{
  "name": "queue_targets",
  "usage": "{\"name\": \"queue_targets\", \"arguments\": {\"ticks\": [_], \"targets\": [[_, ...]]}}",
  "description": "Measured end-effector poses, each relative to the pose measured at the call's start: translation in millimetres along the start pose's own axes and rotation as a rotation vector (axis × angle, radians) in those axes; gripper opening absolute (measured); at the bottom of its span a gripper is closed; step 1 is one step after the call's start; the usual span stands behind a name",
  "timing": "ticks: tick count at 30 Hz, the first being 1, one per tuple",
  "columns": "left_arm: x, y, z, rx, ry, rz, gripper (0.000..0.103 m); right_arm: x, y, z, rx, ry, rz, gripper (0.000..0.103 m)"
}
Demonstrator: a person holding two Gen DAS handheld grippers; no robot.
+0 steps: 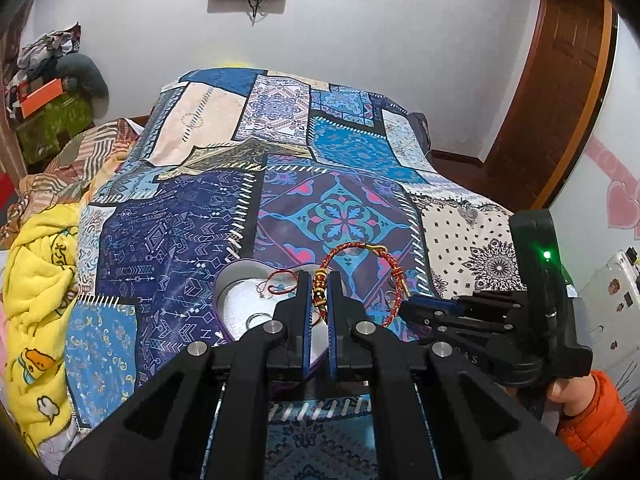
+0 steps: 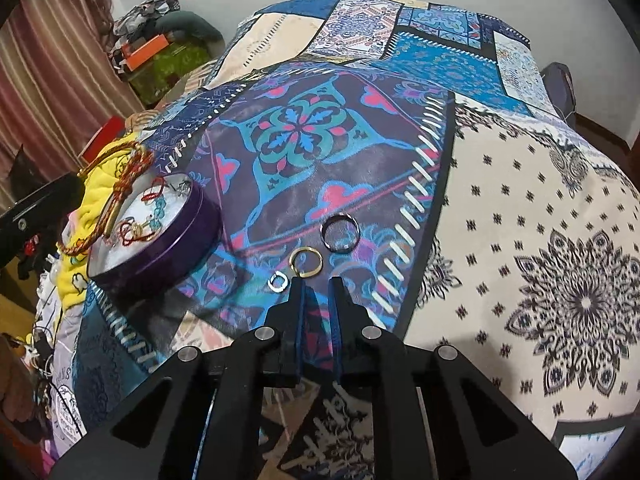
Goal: Organize jewelry
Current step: 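Grasp the orange beaded bracelet with the left tool while the right tool approaches loose rings, then carry the bracelet into the heart tin with the left tool while the right tool carries a gold ring there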
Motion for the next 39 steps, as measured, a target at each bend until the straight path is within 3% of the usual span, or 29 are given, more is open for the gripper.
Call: {"name": "queue_targets", "arguments": {"ticks": [6,12,15,24,39], "targets": [[9,0,3,0.001,-0.004,-0.017,0.005,10,4,3,-0.004,-0.020,-0.036,0.024],[14,0,7,0.007,-0.008,-0.025,0.005,10,9,7,-0.028,-0.030,-0.031,0.024],[15,0,8,0.007,-0.009,-0.027,0.005,11,9,6,-0.038,-0.054,-0.038,0.018],[17,2,1,-0.007,-0.011,-0.032,0.005,8,6,-13,-0.087,-0.019,0.004,0.018],[32,2,-24,-0.052,0.015,-0.047,0.005,58,19,-61,-0.229,0.030,-0.095,0.018]]}}
Point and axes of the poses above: each gripper's, at about its wrist camera, not at the fingertips, and z roughly the way its jaws point, x to its left, y to its top, the point moved 2 cm from there along z, roughly the way its jaws point, and after that the axes turned 15 degrees about x, right-handed, at the moved point
